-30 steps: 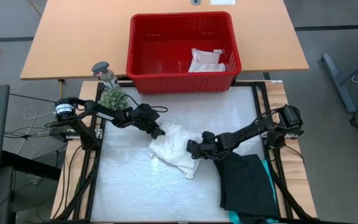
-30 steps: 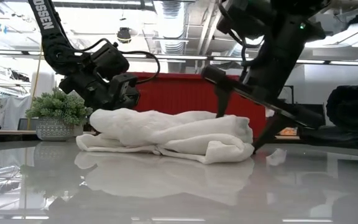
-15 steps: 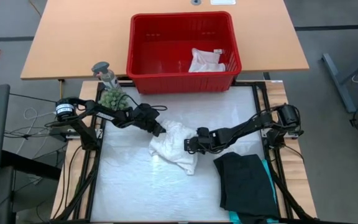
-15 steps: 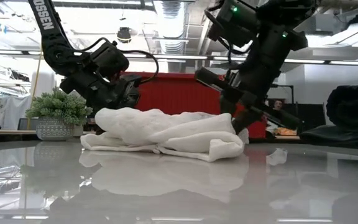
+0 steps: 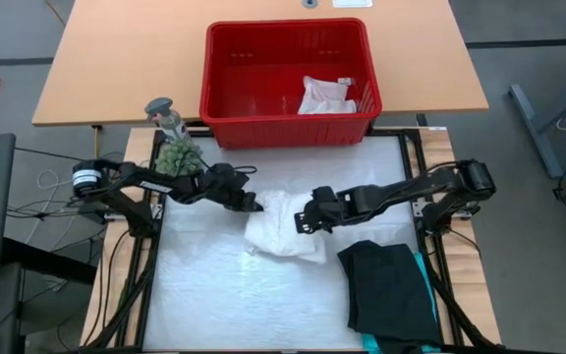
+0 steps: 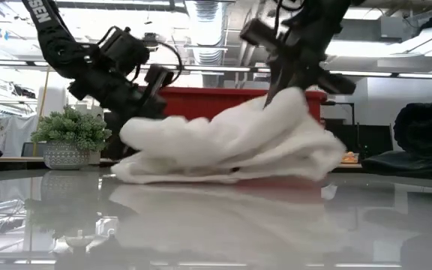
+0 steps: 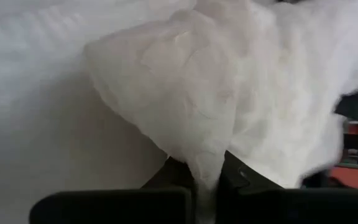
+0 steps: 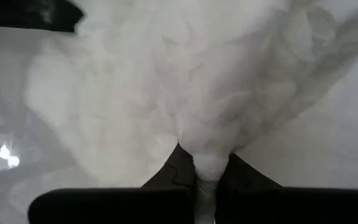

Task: Fold Laundry from Bin
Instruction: Stack the white t-shirt on top of the black shorts

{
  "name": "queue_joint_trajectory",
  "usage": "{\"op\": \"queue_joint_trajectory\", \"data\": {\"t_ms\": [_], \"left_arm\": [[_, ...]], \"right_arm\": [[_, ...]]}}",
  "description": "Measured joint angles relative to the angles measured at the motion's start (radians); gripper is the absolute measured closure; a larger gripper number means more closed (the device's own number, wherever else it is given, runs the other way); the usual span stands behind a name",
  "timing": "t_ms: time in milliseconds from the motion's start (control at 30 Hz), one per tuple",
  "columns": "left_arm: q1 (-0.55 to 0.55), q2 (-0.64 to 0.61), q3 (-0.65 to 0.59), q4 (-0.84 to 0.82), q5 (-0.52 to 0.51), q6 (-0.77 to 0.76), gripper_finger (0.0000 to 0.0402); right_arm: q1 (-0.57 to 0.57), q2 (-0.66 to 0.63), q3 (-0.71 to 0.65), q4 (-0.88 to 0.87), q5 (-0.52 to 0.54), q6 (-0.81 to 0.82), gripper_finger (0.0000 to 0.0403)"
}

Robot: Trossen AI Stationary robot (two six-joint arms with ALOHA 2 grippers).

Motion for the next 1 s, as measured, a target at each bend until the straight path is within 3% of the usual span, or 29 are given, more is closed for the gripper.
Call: {"op": "queue_joint_trajectory", "data": {"t_ms": [233,467,633,1000], "left_arm": [[-0.075,-0.007,0.141,-0.004,-0.018,-0.048,0.0401],[-0.115,-0.008,0.389,-0.240,-0.050,0.081,0.0401],[-0.120,-0.008,0.525,-0.379,-0.091,0.173,0.0401],[-0.140,0.082,0.686,-0.380,-0.048,0.168,0.0401]], "right_arm": [[0.001,-0.109,0.021,-0.085,0.001,-0.047,0.0360],[0.040,-0.203,0.021,-0.190,0.028,-0.032,0.0360],[0.103,-0.281,0.021,-0.275,0.097,0.050,0.0360],[0.322,-0.390,0.021,-0.395,0.274,0.305,0.0360]]}}
